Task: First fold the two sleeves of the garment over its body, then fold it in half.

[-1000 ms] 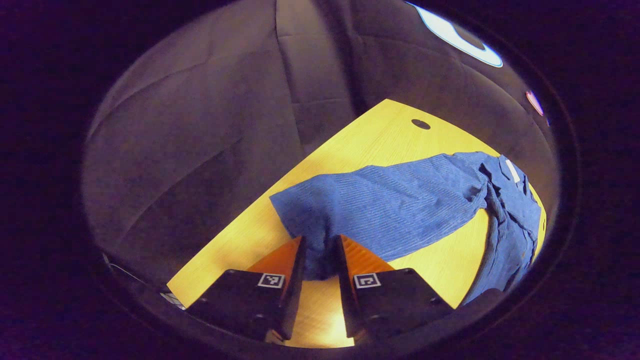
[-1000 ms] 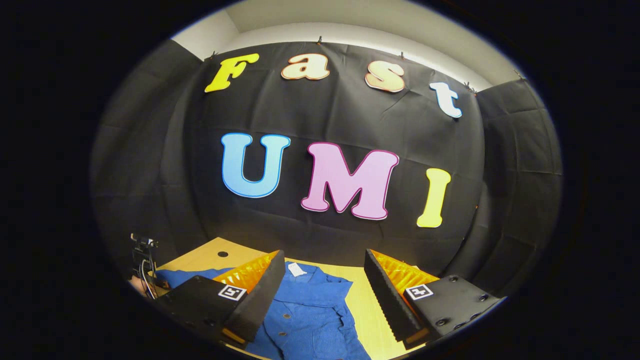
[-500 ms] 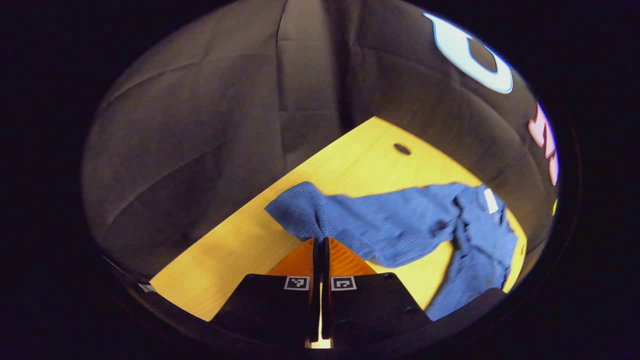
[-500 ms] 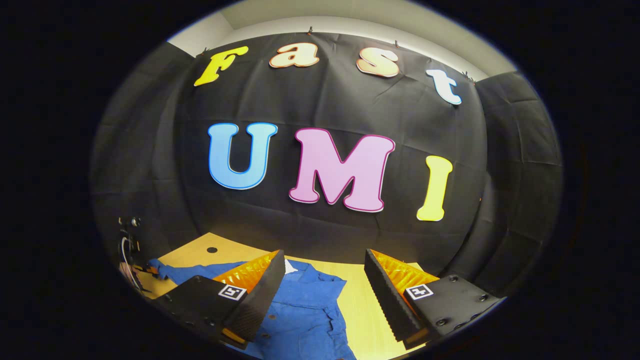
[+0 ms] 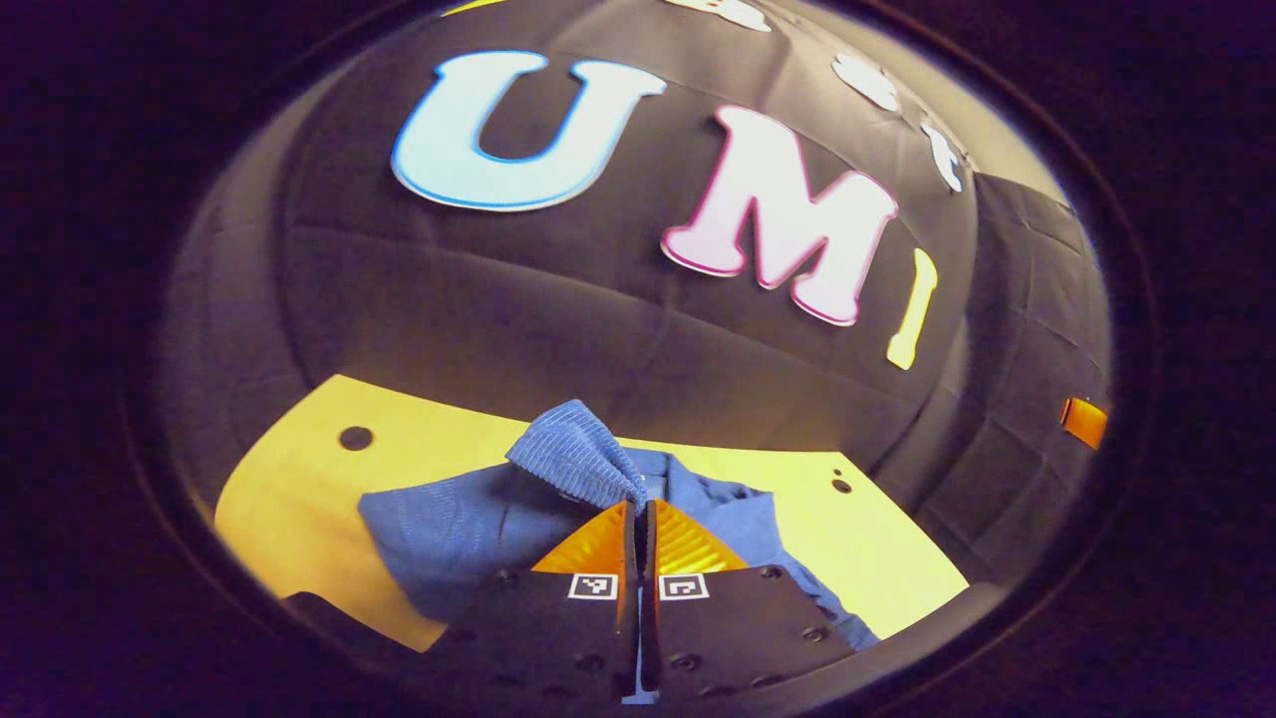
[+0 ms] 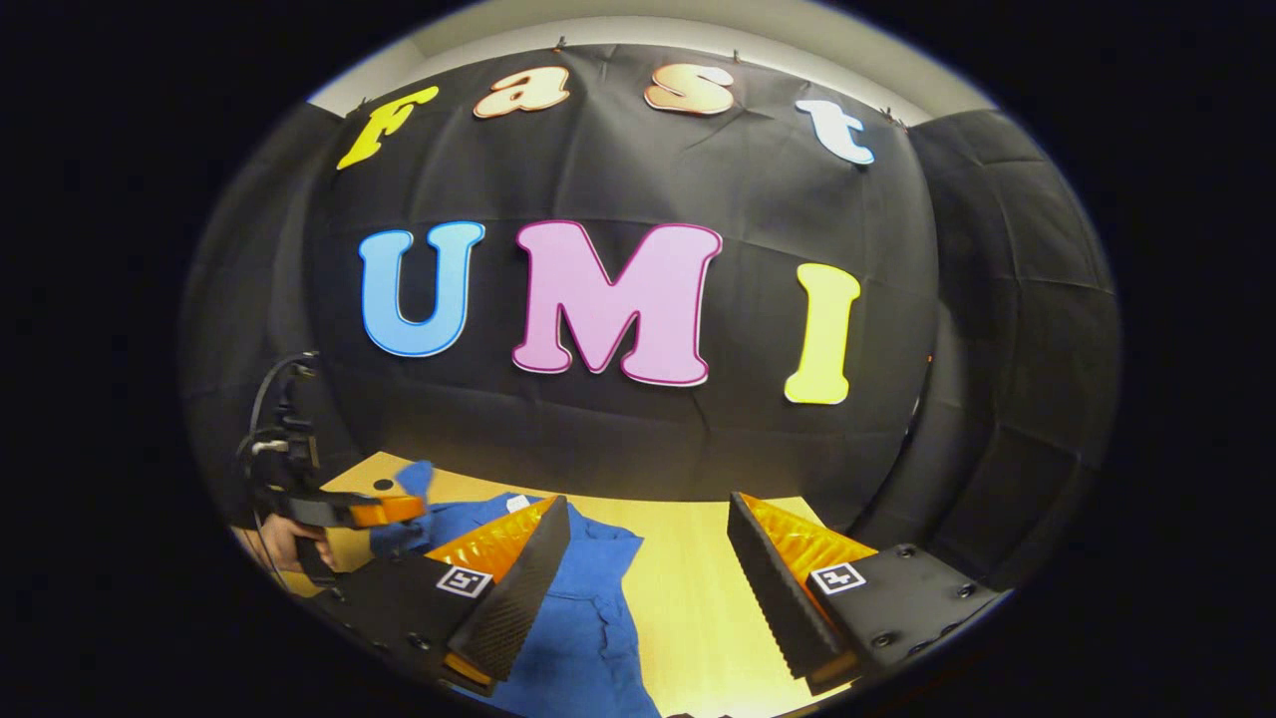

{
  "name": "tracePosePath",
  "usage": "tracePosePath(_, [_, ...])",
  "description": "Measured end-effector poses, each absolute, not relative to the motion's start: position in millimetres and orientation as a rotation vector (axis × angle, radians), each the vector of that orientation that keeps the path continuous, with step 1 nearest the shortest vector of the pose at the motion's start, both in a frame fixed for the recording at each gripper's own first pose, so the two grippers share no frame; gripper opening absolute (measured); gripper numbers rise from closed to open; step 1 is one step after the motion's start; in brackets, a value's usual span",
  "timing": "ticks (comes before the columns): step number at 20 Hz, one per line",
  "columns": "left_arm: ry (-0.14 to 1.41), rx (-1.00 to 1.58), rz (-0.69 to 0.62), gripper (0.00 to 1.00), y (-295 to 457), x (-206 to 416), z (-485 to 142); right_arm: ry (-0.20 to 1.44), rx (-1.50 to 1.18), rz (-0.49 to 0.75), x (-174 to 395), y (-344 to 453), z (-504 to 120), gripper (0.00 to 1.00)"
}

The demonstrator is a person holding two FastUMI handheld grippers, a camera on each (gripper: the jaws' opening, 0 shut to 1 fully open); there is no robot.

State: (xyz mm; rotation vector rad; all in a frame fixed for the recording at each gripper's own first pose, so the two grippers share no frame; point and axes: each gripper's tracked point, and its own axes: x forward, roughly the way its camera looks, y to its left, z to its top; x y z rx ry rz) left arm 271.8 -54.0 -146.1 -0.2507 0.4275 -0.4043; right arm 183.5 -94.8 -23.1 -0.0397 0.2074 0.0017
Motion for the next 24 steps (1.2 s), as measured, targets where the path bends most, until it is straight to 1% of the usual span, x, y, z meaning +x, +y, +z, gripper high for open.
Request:
tracePosePath(1, [0.458, -0.251, -0.438, 0.00, -86.6, 275.1, -155.0, 0.212, -0.040, -0.005, 181.2, -104.0, -26.8, 0.99])
tracePosePath(3, [0.514, -0.250, -0.426, 0.00, -130.7, 286.8, -177.8, 0.219, -0.040, -0.015, 176.4, -120.0, -36.0, 0.99])
tracePosePath(5, [0.611, -0.291, -0.444, 0.15, -180.1, 288.3, -201.5, 0.217, -0.024, -0.008, 172.6, -130.1, -46.1, 0.99])
tracePosePath(6, [0.659, -0.322, -0.434, 0.29, -194.0, 284.2, -209.5, 0.233, -0.021, -0.003, 171.3, -132.3, -55.9, 0.99])
tracePosePath(7, [0.681, -0.330, -0.397, 0.36, -199.3, 286.6, -218.7, 0.265, -0.017, -0.003, 168.7, -135.5, -68.2, 0.99])
tracePosePath(8, [0.691, -0.328, -0.374, 0.62, -200.8, 291.5, -225.6, 0.287, -0.005, -0.002, 166.3, -137.6, -76.9, 1.00])
tracePosePath(9, [0.679, -0.320, -0.344, 0.88, -190.4, 279.7, -220.3, 0.306, 0.014, 0.000, 163.5, -137.3, -85.4, 1.00])
tracePosePath(10, [0.660, -0.309, -0.329, 0.85, -182.8, 274.5, -215.3, 0.323, 0.034, 0.004, 158.6, -135.3, -93.2, 1.00])
tracePosePath(12, [0.611, -0.280, -0.304, 0.85, -147.7, 242.8, -196.3, 0.356, 0.050, 0.012, 147.4, -129.6, -111.6, 1.00])
tracePosePath(13, [0.590, -0.261, -0.296, 0.81, -129.1, 225.1, -188.6, 0.376, 0.042, 0.010, 141.4, -127.7, -123.0, 1.00])
tracePosePath(14, [0.577, -0.232, -0.282, 0.85, -107.5, 202.4, -182.4, 0.399, 0.030, 0.008, 133.2, -125.9, -134.0, 1.00])
tracePosePath(16, [0.588, -0.163, -0.242, 0.85, -60.6, 150.1, -181.8, 0.461, 0.027, 0.003, 113.7, -121.4, -160.3, 1.00])
tracePosePath(18, [0.656, -0.083, -0.175, 0.84, -13.4, 92.0, -202.5, 0.554, 0.032, 0.004, 87.4, -113.2, -194.0, 1.00])
tracePosePath(20, [0.763, -0.029, -0.105, 0.85, 30.6, 36.2, -236.1, 0.635, 0.019, -0.015, 60.8, -113.3, -225.7, 1.00])
tracePosePath(22, [0.890, -0.049, -0.046, 0.85, 62.0, -24.4, -270.9, 0.726, 0.043, -0.039, 43.9, -108.7, -259.4, 1.00])
tracePosePath(23, [0.928, -0.065, -0.032, 0.85, 69.1, -38.9, -280.7, 0.786, 0.063, -0.052, 28.9, -108.2, -278.8, 1.00])
tracePosePath(24, [0.962, -0.078, -0.017, 0.82, 75.6, -51.5, -293.8, 0.849, 0.073, -0.074, 16.5, -109.6, -297.5, 1.00])
